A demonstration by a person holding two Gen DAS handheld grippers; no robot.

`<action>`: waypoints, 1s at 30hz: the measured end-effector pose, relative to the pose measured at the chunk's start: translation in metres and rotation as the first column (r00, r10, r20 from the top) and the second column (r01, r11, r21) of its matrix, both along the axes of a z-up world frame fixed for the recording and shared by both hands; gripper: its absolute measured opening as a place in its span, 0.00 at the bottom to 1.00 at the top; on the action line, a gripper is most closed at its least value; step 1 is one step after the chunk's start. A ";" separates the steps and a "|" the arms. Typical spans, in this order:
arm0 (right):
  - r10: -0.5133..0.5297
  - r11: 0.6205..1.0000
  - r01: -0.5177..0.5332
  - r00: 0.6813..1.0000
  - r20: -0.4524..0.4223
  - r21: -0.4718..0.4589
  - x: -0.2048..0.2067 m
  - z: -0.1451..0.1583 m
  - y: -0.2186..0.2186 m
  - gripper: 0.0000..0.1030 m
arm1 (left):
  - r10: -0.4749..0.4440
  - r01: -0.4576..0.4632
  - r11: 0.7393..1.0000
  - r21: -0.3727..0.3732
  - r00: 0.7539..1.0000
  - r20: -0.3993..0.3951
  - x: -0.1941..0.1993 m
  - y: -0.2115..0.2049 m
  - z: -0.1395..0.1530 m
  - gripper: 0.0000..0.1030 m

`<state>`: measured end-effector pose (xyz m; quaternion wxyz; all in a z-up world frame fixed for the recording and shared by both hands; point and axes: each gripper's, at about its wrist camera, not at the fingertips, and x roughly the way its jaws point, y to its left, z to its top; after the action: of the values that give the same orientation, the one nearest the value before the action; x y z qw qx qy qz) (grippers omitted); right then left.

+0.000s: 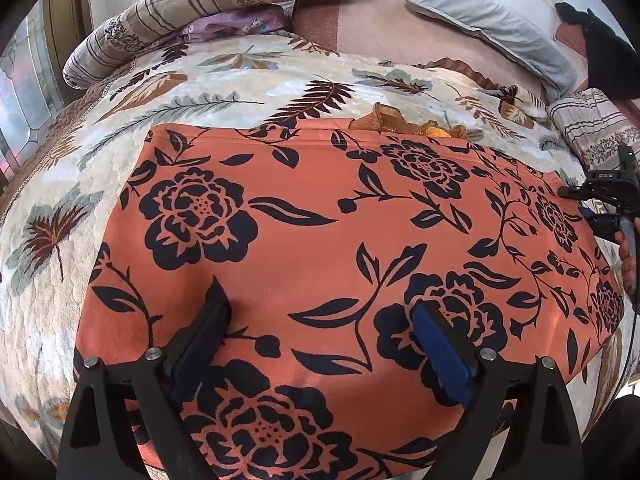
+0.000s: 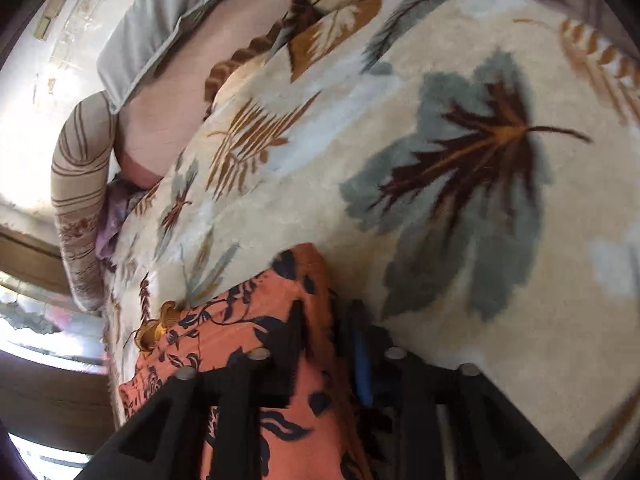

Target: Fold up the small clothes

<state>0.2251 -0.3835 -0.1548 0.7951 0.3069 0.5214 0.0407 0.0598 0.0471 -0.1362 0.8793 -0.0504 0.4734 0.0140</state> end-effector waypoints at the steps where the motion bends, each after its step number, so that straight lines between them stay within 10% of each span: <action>1: -0.039 0.998 0.039 0.999 -0.004 -0.051 -0.010 0.009 -0.002 0.59 | 0.000 0.000 1.000 0.001 1.000 0.000 0.000 0.000 0.000 0.92; 4: -0.083 0.990 0.093 0.992 0.092 -0.110 -0.046 0.044 -0.001 0.67 | 0.006 -0.006 1.000 0.013 1.000 0.001 0.000 -0.002 0.000 0.92; 9: 0.154 0.983 -0.167 0.975 0.161 0.075 -0.103 0.062 0.047 0.69 | 0.007 -0.007 1.000 0.015 1.000 0.000 0.000 -0.003 -0.001 0.92; 13: 0.120 0.976 -0.114 0.992 -0.023 0.185 -0.113 -0.003 0.038 0.64 | 0.003 -0.003 1.000 0.023 1.000 -0.009 0.001 -0.004 -0.001 0.92; 15: 0.043 0.973 -0.038 0.999 -0.019 0.226 -0.119 0.011 0.027 0.65 | -0.007 0.007 1.000 0.014 1.000 -0.020 0.001 -0.003 0.002 0.92; 20: 0.116 0.980 -0.143 0.976 0.186 0.137 -0.129 0.067 0.042 0.86 | 0.037 -0.032 0.991 -0.133 0.999 0.033 -0.033 0.025 0.031 0.92; 24: 0.104 0.989 -0.104 0.995 0.003 0.106 -0.124 0.008 0.040 0.88 | 0.194 -0.188 0.954 -0.232 0.981 0.003 -0.079 0.086 0.023 0.92; 26: 0.092 0.987 -0.102 0.992 0.085 0.122 -0.132 0.006 0.037 0.87 | 0.249 -0.275 0.919 -0.284 0.961 -0.124 -0.088 0.118 -0.007 0.53; 30: 0.128 0.988 -0.134 0.988 0.081 0.072 -0.131 0.012 0.044 0.88 | 0.237 -0.260 0.920 -0.292 0.965 -0.113 -0.099 0.131 0.004 0.24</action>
<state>0.0938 -0.3394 -0.1428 0.7976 0.3005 0.5080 0.1246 -0.0393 0.1780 -0.1327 0.8336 -0.2442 0.4925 0.0542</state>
